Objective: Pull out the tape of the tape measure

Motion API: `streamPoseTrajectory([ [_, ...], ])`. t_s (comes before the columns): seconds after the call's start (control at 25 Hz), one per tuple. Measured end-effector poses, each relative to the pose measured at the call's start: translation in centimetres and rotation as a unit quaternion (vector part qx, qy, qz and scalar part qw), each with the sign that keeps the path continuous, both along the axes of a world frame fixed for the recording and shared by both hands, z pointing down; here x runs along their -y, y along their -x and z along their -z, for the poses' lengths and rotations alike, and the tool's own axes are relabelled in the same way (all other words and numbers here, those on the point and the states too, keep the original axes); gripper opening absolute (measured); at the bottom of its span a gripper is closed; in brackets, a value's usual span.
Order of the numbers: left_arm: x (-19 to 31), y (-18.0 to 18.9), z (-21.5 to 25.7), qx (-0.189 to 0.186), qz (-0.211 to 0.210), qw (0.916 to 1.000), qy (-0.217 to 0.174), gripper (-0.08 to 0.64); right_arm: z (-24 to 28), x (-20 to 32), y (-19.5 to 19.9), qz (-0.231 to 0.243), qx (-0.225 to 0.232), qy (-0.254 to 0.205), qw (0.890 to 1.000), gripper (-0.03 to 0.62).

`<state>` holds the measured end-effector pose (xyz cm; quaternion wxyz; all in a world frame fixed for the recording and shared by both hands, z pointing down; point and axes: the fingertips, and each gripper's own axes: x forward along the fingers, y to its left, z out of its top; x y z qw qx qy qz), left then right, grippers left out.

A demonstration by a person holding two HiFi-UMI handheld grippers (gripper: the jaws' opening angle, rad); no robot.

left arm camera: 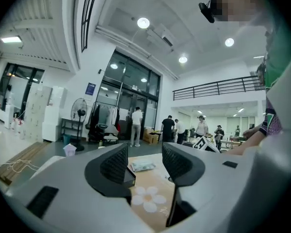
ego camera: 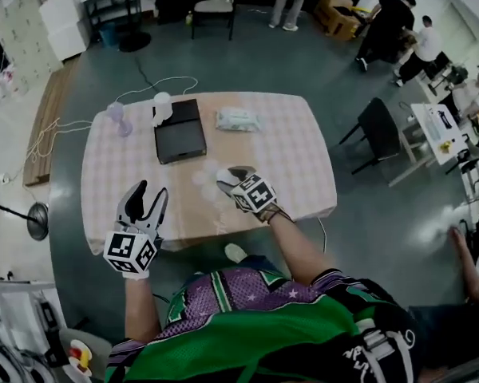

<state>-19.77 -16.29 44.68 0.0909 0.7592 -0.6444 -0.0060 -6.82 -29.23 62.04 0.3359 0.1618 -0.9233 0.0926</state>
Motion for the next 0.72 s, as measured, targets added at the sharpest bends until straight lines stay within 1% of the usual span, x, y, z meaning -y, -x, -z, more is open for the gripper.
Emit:
streamPoseTrajectory([
  [0.24, -0.1, -2.2, 1.4, 0.005, -0.071, 0.9974, -0.012, 0.232, 5.8, -2.6, -3.1, -0.064, 0.048, -0.028, 0.996, 0.219],
  [0.4, -0.7, -3.0, 1.8, 0.005, -0.105, 0.9942, -0.023, 0.232, 8.6, -4.4, -4.5, -0.100, 0.071, -0.037, 0.992, 0.221],
  [0.52, -1.9, -3.1, 1.8, 0.013, -0.115, 0.9929, -0.026, 0.232, 10.4, -6.0, -4.8, -0.117, 0.082, -0.037, 0.989, 0.219],
  [0.72, -3.4, -2.7, 2.5, 0.016, -0.113, 0.9931, -0.027, 0.232, 14.7, -7.6, -4.0, -0.111, 0.096, -0.046, 0.988, 0.219],
])
